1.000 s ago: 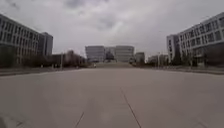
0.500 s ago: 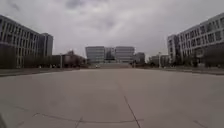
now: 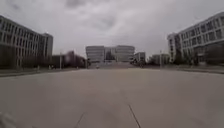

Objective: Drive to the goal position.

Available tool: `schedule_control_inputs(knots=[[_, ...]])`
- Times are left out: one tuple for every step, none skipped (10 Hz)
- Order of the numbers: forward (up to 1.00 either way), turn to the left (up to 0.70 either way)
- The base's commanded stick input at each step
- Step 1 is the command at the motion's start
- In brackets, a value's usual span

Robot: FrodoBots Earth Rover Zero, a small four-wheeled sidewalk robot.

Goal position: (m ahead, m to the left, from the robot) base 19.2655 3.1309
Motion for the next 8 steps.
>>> schedule_control_inputs(knots=[[0.7,-0.01],[0.7,-0.01],[0.7,-0.01],[0.7,-0.01],[0.7,-0.01],[0.7,-0.01],[0.7,-0.01],[0.7,-0.01]])
